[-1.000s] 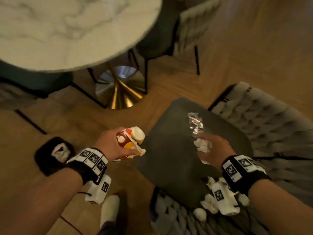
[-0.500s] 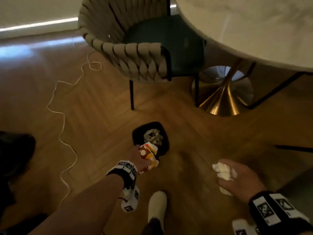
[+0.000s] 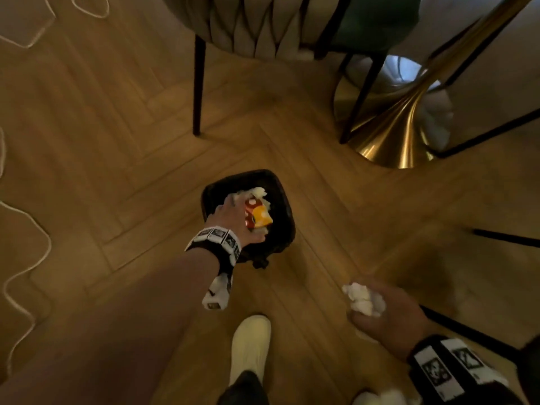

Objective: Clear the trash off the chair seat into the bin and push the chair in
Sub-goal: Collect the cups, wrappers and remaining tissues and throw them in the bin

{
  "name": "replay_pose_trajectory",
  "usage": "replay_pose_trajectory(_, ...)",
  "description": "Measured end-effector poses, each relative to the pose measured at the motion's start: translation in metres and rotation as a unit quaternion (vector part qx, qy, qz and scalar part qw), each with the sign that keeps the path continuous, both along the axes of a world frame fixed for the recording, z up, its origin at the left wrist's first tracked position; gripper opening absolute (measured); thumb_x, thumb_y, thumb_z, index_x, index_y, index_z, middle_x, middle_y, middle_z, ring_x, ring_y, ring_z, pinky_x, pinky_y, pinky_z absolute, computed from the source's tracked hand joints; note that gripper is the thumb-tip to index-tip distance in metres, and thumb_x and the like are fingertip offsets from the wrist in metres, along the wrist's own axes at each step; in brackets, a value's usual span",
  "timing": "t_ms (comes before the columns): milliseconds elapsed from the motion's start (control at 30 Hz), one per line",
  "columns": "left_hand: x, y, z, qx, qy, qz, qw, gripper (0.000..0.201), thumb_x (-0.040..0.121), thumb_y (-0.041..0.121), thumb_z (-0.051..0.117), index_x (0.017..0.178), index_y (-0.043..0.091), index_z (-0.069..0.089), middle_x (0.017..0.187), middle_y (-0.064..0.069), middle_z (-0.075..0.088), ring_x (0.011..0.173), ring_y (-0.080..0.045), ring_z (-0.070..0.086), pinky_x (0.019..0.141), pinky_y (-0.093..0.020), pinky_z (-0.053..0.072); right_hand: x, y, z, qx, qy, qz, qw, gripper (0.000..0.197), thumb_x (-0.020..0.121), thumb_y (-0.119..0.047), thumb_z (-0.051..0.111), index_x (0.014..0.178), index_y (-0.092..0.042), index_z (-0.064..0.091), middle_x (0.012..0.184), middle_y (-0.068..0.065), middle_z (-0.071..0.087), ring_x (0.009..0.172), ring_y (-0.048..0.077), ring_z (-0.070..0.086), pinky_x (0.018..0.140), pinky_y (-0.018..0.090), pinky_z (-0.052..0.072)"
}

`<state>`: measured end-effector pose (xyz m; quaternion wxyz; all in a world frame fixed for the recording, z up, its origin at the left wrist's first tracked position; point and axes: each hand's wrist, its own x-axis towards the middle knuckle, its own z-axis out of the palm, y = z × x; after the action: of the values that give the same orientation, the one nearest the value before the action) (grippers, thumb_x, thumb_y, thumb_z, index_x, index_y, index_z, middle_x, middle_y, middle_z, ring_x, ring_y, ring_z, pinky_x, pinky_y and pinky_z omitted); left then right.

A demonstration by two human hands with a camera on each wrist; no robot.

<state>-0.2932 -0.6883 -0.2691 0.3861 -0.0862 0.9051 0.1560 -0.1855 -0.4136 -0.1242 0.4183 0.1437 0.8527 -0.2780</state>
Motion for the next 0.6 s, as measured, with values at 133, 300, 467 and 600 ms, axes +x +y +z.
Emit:
replay_pose_trajectory(133,0.05,-0.029,0.035,0.084,0.028,0.095,0.992,0.051,0.082,0.038,0.066,0.128,0.025,0.048,0.131,-0.003,0.052,0.114,-0.022,0.054,0.092,-0.033,0.048,-0.056,-0.055,-0.013,-0.049,0.076,0.016,0.996,0.049,0.072,-0.014,0.076,0.118,-0.021,0.06,0.097,-0.001,0.061,0.086,0.018,0.058,0.071,0.008,0.047)
replay_pose_trajectory(300,0.122,-0.074,0.055,0.125,-0.041,0.133,0.982,0.01,0.088,0.016,0.06,0.089,0.025,0.064,0.09,0.001,0.064,0.08,-0.013,0.058,0.071,-0.025,0.042,-0.109,-0.137,-0.081,-0.068,0.1,0.046,0.992,0.055,0.075,-0.031,0.072,0.124,-0.036,0.049,0.121,0.008,0.047,0.104,0.025,0.054,0.084,0.027,0.04)
replay_pose_trajectory(467,0.159,-0.102,0.053,0.109,-0.08,0.158,0.978,0.018,0.09,0.021,0.058,0.107,0.021,0.065,0.105,0.001,0.065,0.091,-0.013,0.061,0.078,-0.02,0.044,-0.126,-0.169,-0.137,-0.026,0.046,0.09,0.995,0.069,0.076,-0.042,0.072,0.137,-0.04,0.038,0.154,0.01,0.021,0.138,0.032,0.032,0.111,0.039,0.034)
replay_pose_trajectory(600,0.154,-0.094,0.078,0.1,-0.075,0.157,0.98,0.021,0.09,0.025,0.057,0.11,0.022,0.065,0.107,0.002,0.066,0.094,-0.014,0.062,0.083,-0.023,0.048,-0.114,-0.149,-0.103,-0.031,0.063,0.077,0.995,0.049,0.083,-0.034,0.066,0.13,-0.03,0.052,0.146,0.007,0.043,0.13,0.027,0.045,0.104,0.036,0.041)
